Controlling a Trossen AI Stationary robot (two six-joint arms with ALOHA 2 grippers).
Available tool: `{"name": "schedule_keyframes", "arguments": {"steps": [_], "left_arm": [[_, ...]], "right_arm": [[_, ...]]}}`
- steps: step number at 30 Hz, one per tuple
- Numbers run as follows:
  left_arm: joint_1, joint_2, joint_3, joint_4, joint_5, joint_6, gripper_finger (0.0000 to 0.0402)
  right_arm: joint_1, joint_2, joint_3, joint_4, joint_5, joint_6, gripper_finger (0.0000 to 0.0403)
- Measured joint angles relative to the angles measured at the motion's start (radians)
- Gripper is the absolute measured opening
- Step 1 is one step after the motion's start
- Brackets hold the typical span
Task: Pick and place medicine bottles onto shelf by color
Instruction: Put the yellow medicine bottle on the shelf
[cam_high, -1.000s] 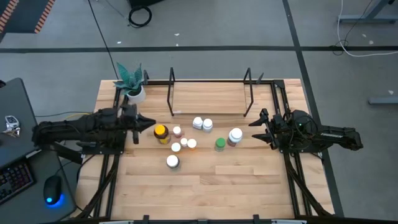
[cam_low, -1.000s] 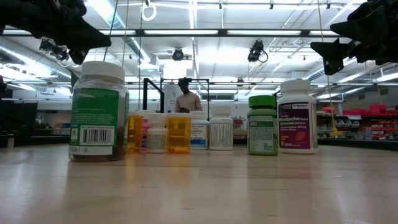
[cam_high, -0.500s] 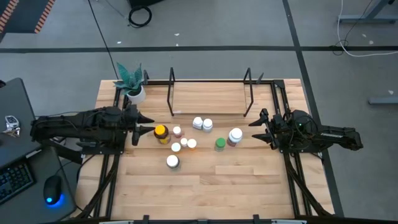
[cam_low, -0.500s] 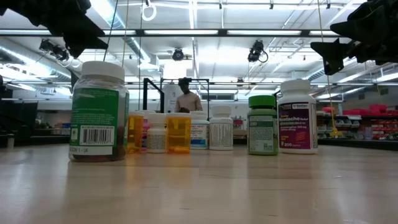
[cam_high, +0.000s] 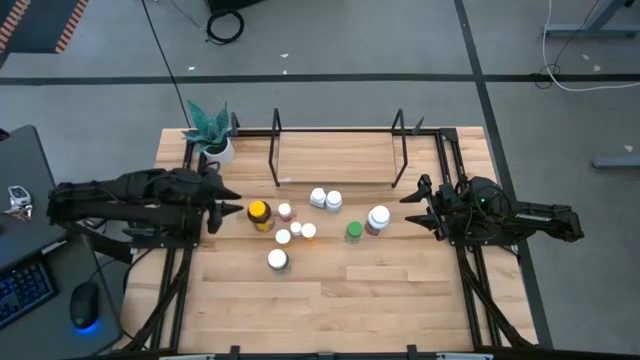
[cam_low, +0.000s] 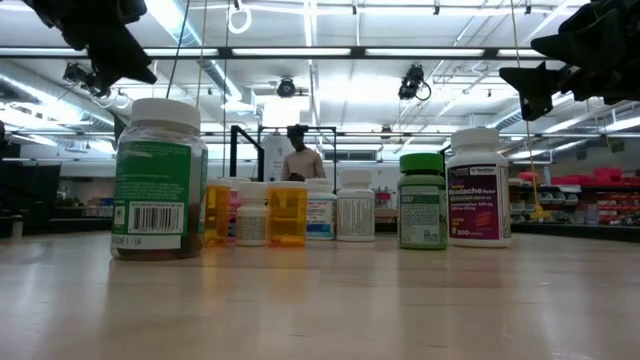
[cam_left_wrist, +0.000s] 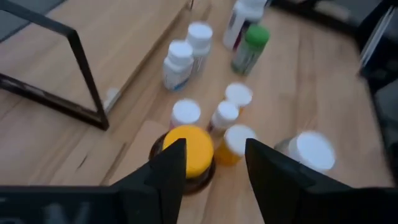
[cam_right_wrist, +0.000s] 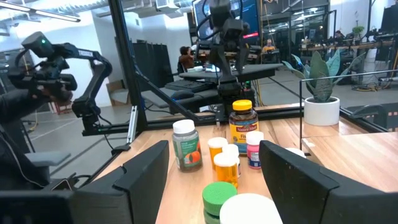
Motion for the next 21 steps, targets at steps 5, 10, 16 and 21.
{"name": "schedule_keyframes", "arguments": {"steps": [5, 10, 16, 21], "left_arm": [[0.0, 0.052, 0.034, -0.055, 0.0, 0.046, 0.0194], [0.0, 0.107, 0.08, -0.119, -0.011, 0.058, 0.0217], [0.0, 0.168, 0.112, -0.182, -0.011, 0.069, 0.0264], [0.0, 0.237, 0.194, -0.239, -0.01, 0.077, 0.0302]], "right_arm": [[0.0, 0.0, 0.0, 0.0, 0.0, 0.0, 0.0257], [0.0, 0.0, 0.0, 0.0, 0.0, 0.0, 0.0257], [0.0, 0.0, 0.0, 0.0, 0.0, 0.0, 0.0257], [0.0, 0.0, 0.0, 0.0, 0.0, 0.0, 0.0257]]}}
